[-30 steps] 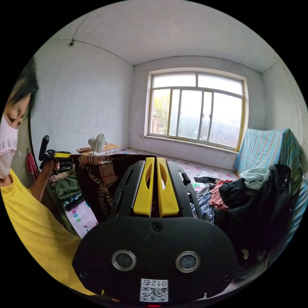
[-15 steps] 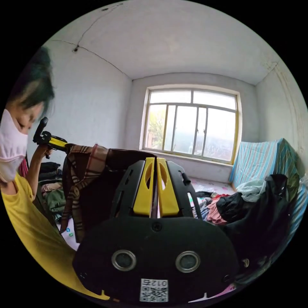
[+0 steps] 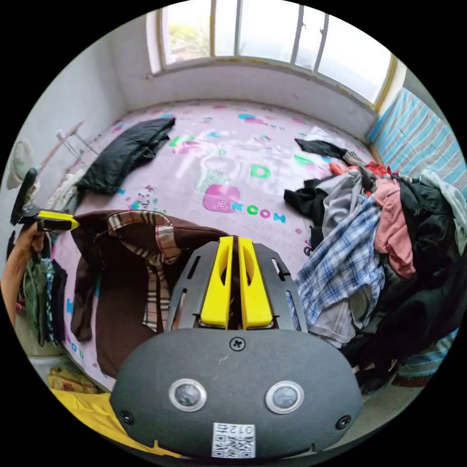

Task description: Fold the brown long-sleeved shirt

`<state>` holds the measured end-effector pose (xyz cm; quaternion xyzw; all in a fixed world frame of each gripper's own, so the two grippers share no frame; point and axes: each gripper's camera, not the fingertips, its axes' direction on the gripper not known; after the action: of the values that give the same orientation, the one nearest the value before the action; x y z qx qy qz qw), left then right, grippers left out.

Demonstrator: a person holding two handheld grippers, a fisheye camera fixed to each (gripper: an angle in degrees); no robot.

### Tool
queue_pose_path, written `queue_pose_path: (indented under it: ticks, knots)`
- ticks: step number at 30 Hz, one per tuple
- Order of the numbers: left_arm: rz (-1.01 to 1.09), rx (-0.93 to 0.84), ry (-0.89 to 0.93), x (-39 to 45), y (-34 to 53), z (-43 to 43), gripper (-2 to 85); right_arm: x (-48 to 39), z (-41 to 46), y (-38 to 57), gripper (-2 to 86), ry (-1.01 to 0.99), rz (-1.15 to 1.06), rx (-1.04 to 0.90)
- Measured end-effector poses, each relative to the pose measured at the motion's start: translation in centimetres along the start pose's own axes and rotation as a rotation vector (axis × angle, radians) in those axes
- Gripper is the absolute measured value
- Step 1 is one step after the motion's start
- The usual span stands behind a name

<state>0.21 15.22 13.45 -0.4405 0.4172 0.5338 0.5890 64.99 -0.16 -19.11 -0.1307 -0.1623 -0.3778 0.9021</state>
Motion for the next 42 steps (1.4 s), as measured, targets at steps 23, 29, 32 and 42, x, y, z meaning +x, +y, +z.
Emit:
queue_pose_path:
  ticks: [23,29,32,42]
  knots:
    - [-0.365,-0.002,0.321,-3.7,37.8,21.4,3.1,-9.7,5.8,37.7,5.6,-0.386,0.381,-0.268]
    - [-0.224,-0.026,-0.042,1.0,36.5,23.0,1.9,-17.7,7.1,35.8,1.2,-0.103,0.208,-0.267]
    - [-0.174,-0.020,-0.133,2.8,35.0,23.9,0.8,-21.0,9.9,35.0,0.5,-0.083,0.144,-0.368]
    - [-0.154,-0.096,-0.130,3.0,34.1,27.7,0.0,-22.0,13.1,38.0,-0.1,0.448,-0.063,-0.644]
